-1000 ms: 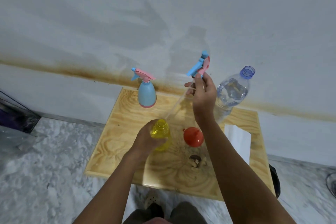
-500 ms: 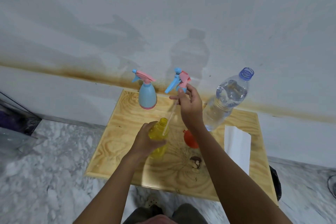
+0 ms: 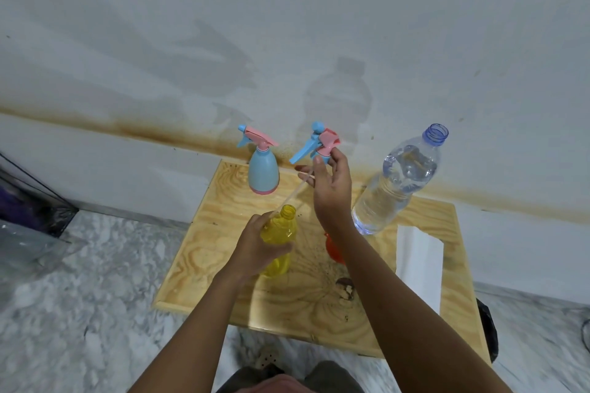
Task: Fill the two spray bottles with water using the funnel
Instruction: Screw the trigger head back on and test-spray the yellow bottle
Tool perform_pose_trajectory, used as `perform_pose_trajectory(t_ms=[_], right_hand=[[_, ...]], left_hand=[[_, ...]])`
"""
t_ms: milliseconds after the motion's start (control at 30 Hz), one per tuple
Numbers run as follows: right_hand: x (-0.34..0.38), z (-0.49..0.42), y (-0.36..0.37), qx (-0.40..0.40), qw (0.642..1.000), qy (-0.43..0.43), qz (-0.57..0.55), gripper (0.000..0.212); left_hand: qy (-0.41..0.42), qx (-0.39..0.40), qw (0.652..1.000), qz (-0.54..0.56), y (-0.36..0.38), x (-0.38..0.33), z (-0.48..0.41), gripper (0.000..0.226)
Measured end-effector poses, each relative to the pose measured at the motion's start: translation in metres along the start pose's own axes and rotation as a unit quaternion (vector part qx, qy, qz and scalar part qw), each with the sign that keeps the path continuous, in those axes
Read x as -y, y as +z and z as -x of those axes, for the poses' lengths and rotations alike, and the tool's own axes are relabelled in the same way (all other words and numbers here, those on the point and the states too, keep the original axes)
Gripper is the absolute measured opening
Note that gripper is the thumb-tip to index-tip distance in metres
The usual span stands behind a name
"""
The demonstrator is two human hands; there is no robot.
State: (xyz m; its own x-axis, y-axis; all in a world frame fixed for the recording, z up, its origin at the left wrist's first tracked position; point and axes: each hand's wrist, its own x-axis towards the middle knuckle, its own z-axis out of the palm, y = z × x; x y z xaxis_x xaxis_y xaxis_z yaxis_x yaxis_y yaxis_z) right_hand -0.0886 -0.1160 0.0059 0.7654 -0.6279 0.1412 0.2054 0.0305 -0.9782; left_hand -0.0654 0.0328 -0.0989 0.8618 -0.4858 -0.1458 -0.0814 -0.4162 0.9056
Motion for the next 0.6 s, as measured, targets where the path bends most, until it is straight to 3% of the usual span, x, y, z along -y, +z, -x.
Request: perform_pose_trajectory(t_ms=[200,433,600], right_hand=[[0.019,-0.012,-0.007,-0.057,0.996,-0.031,-0.061,0.031],[0.000,-0.003,-0.005,-0.005,1.000,0.003,0.013,0.028],[-0.017,0.014,-0.001,0.088,0.991,0.086,0.055,0.016]], left_hand=[[-0.022,-0.003,1.000,0.017,-0.011,0.008,0.003,0.062],[-0.014,-0.009,0.999,0.027,-0.013,-0.003,0.004,0.059],[0.024,-0.023,0.999,0.028,-0.010,-0.022,0.002,0.054]])
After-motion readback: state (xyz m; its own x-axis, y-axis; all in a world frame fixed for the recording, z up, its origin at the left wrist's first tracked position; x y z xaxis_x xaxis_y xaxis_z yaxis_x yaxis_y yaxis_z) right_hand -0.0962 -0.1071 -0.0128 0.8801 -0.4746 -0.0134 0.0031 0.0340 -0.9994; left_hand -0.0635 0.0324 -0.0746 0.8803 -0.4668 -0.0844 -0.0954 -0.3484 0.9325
